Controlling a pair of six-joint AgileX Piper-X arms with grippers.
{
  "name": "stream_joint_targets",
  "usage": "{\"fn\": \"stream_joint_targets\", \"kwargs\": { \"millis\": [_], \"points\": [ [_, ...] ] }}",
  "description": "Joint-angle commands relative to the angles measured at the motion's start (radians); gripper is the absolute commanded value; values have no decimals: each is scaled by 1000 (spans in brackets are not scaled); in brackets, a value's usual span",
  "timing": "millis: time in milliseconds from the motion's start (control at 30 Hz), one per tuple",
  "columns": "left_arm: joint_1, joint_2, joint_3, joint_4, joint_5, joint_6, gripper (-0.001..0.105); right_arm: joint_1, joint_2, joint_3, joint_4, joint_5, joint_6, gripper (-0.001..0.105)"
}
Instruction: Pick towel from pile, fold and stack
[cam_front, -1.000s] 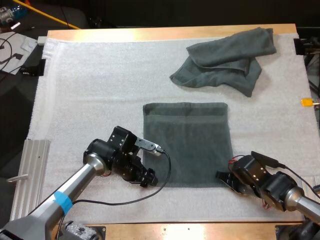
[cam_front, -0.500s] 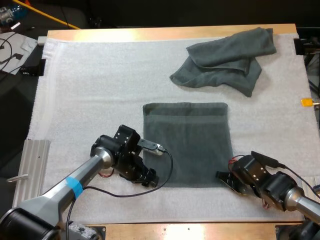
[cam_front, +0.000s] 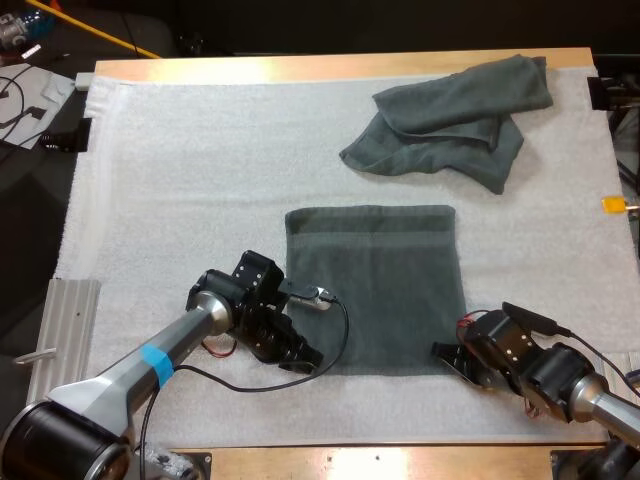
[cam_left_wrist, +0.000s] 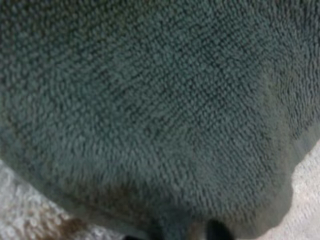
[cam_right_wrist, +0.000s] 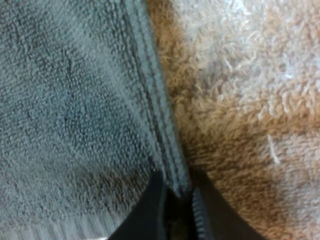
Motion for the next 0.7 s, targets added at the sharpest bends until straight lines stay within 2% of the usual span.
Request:
{"fn": "stream_joint_targets", "kwargs": {
  "millis": [0, 100, 133, 367, 600, 667],
  "points": [
    [-1, 2, 0, -6, 6, -2, 16, -3, 0, -2, 7, -12, -8, 0],
    [-2, 1, -1, 1, 3, -1, 1, 1, 1, -1, 8, -26, -14, 0],
    [-1, 0, 0, 4, 5, 1, 0, -1, 3, -1, 8, -33, -17, 0],
    [-2, -61, 0, 83, 9, 33, 0, -1, -4, -23, 35, -78, -82, 0],
    [-13, -243, 0, 254, -3, 78, 0, -1, -91, -121, 235, -64, -136, 0],
    [-11, -252, 0, 256, -3, 72, 0, 0, -91, -112, 208, -66, -131, 0]
  ]
}}
